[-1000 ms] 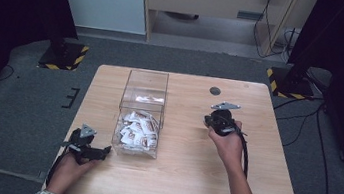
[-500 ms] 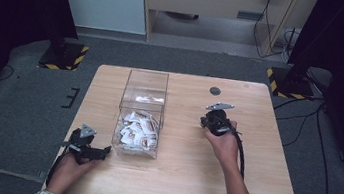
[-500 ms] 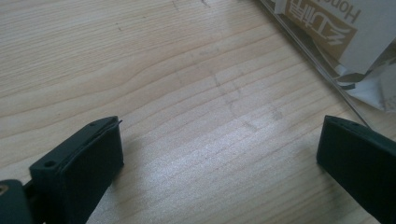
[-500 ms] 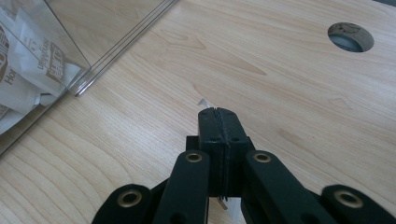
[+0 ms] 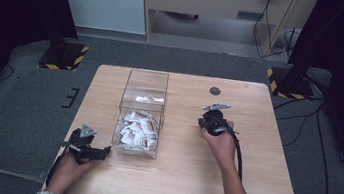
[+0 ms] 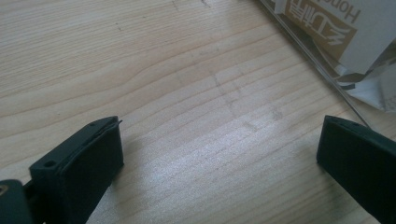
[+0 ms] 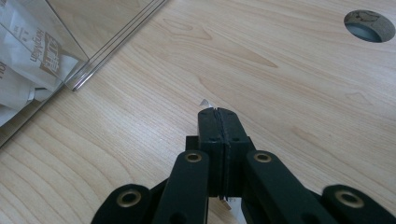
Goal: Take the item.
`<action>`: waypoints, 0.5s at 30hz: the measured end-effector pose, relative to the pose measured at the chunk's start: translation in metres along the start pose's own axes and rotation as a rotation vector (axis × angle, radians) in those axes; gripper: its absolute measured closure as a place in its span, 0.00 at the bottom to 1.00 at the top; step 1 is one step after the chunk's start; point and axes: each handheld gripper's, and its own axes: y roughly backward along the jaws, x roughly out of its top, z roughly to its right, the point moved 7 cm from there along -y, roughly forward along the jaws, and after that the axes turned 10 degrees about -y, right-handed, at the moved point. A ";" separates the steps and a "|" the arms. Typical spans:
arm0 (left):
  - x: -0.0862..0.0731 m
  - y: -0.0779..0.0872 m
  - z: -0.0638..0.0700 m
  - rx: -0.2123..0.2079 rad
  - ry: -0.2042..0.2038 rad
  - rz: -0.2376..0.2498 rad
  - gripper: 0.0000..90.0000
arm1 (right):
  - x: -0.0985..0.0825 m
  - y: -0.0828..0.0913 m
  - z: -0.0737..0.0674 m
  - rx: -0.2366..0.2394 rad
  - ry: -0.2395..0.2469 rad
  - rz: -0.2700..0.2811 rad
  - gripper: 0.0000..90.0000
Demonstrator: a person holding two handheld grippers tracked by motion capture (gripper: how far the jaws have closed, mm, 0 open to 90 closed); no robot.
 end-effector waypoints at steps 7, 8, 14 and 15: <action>0.000 0.000 0.000 0.000 0.000 -0.001 0.00 | 0.000 -0.004 0.001 -0.015 -0.008 -0.006 1.00; 0.000 0.000 0.000 0.000 0.000 -0.001 0.00 | -0.001 -0.006 0.001 -0.014 -0.003 -0.010 0.99; 0.000 0.000 0.000 0.000 0.000 0.000 0.00 | -0.003 -0.011 -0.003 -0.014 -0.003 -0.029 0.98; 0.000 0.000 0.000 0.000 0.000 -0.001 0.00 | -0.003 -0.012 -0.003 -0.014 0.002 -0.030 0.98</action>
